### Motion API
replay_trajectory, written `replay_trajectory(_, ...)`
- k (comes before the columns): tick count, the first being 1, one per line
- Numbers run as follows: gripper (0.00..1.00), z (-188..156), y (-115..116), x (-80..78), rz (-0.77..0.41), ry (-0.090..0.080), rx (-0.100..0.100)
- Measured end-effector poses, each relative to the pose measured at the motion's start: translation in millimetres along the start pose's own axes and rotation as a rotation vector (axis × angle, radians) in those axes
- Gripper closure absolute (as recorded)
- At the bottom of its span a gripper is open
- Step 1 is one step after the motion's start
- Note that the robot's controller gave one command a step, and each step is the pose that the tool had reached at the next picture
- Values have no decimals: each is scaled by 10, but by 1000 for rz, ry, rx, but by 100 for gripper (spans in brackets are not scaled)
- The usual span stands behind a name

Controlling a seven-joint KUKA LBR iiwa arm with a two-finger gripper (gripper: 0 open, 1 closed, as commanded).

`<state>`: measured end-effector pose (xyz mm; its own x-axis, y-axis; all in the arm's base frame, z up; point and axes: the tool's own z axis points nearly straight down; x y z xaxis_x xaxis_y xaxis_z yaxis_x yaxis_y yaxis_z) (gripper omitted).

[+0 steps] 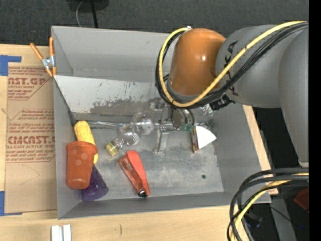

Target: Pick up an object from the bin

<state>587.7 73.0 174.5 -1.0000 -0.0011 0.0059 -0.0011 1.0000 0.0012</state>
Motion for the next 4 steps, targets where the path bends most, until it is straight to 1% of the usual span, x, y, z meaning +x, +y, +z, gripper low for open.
replay_trajectory(1,0,-47,-3,-16,1,-8,0)
replay_trajectory(2,0,227,464,61,67,-7,0)
replay_trajectory(3,0,655,608,35,-3,-9,-5)
replay_trajectory(4,0,821,454,160,1,-8,-1)
